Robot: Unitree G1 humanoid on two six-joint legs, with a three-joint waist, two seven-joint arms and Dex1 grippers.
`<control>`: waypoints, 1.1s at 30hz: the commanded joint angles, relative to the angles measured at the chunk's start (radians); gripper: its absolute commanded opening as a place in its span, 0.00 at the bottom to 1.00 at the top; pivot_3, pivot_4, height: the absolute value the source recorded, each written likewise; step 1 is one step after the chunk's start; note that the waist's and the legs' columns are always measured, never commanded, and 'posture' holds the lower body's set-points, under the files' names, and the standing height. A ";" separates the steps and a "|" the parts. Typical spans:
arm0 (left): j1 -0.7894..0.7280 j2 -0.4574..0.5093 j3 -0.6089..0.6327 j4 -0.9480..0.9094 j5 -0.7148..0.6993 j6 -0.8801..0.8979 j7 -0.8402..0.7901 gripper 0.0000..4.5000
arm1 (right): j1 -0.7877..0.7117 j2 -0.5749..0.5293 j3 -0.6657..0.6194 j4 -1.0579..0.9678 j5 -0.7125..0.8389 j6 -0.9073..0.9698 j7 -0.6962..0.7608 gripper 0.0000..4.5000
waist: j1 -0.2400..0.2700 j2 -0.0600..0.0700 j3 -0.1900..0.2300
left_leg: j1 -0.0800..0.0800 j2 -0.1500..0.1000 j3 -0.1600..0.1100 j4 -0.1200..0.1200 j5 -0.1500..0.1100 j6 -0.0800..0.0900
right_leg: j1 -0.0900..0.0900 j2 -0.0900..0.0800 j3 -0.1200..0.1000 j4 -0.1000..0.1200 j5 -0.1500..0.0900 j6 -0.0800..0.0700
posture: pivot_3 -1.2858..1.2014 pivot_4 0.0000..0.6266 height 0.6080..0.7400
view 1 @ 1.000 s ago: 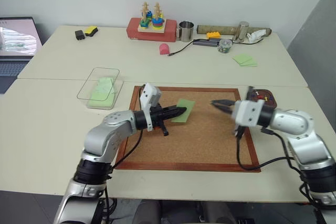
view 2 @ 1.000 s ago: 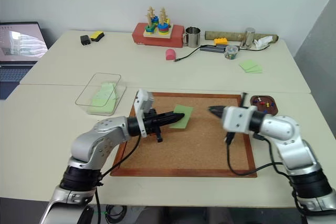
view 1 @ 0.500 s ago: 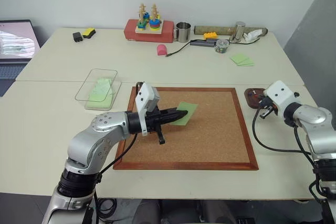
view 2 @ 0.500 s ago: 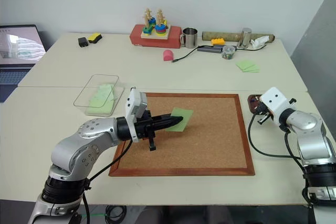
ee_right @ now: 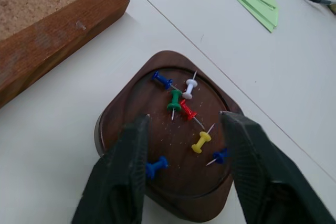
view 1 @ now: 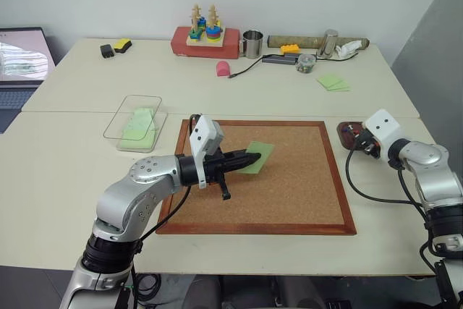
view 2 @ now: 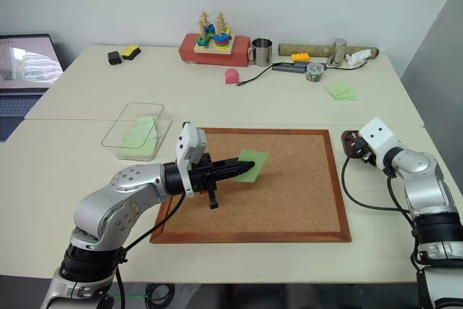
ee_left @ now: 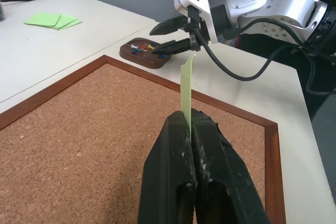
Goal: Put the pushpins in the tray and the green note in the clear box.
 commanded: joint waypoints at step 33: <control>-0.256 0.167 0.356 0.710 0.357 -0.277 0.452 0.18 | -0.309 0.092 0.142 -0.633 0.515 0.357 0.360 0.60 | 0.003 0.000 0.000 | -0.012 0.000 -0.003 0.001 0.000 0.000 | -0.015 0.000 -0.003 0.005 0.000 0.000 | 0.52 0.24 1.00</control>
